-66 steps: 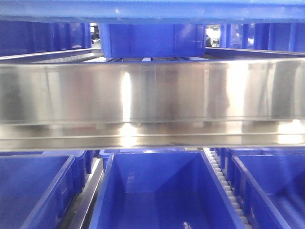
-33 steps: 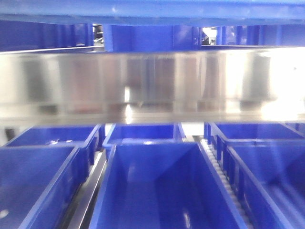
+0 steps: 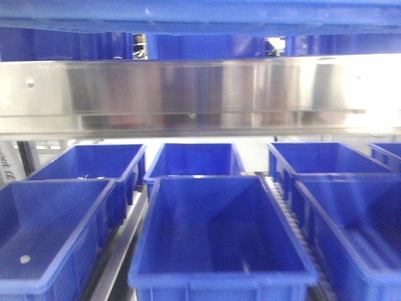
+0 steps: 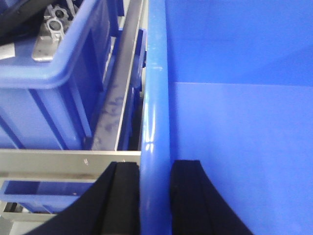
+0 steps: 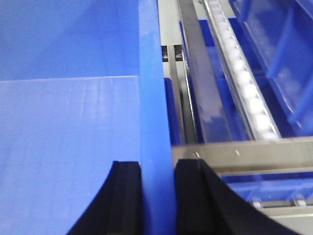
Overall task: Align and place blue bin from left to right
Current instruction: 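Back the base away from the rack holding the bin in both grippers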
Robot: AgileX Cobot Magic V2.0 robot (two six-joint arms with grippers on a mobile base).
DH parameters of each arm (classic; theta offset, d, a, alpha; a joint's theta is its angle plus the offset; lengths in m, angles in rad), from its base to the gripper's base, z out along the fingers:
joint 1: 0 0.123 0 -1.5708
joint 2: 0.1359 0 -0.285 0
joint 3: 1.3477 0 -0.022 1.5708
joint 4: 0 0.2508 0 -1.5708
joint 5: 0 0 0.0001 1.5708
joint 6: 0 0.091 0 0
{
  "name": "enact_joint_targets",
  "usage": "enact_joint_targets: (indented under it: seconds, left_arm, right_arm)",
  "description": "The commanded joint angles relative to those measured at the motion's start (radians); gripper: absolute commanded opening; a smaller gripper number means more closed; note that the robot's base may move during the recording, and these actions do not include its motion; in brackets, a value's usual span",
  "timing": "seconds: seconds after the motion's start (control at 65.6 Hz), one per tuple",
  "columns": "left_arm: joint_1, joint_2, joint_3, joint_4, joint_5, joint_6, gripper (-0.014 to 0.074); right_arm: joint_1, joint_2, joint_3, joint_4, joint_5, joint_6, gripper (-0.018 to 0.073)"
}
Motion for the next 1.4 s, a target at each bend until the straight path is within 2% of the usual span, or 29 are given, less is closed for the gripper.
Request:
enact_joint_targets:
  seconds: [0.0, 1.387]
  left_arm:
    - [-0.028, -0.008, -0.011, -0.032, -0.103, 0.002, -0.0111]
    - [-0.028, -0.008, -0.011, -0.03, -0.103, 0.002, -0.0111]
  right_arm:
    - [0.013, -0.012, -0.01, -0.022, -0.186, 0.01, -0.0166]
    - [0.013, -0.012, -0.01, -0.022, -0.186, 0.01, -0.0166]
